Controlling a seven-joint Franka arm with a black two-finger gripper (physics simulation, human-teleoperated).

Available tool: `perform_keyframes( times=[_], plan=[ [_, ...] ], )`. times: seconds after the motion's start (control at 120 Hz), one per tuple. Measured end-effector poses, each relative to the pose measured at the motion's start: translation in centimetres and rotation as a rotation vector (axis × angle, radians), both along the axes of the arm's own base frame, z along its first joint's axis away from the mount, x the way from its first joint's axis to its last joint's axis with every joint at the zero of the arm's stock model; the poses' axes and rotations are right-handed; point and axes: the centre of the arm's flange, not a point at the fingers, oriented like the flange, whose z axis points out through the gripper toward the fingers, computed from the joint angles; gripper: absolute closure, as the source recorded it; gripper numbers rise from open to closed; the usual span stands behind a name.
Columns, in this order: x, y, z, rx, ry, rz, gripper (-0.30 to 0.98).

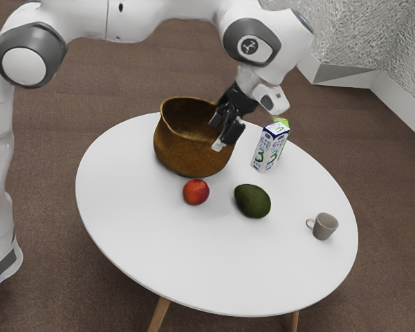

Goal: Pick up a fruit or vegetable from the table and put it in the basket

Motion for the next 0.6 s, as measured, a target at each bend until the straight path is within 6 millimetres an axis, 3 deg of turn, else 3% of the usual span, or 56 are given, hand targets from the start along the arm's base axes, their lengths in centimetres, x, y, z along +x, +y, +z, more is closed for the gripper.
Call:
perform_keyframes(
  times=[0.092,0.2,0.333,0.425,0.6],
  plan=[
    [1.7,0.4,0.5,-0.015,-0.123,-0.014,0.00],
    [2.8,-0.7,2.4,-0.035,-0.242,-0.052,0.00],
    [3.5,-2.3,2.9,-0.057,-0.303,-0.094,0.00],
    [3.5,-3.2,2.4,-0.064,-0.305,-0.116,0.00],
    [1.9,-3.3,-0.6,-0.077,-0.242,-0.124,0.00]
  ],
)
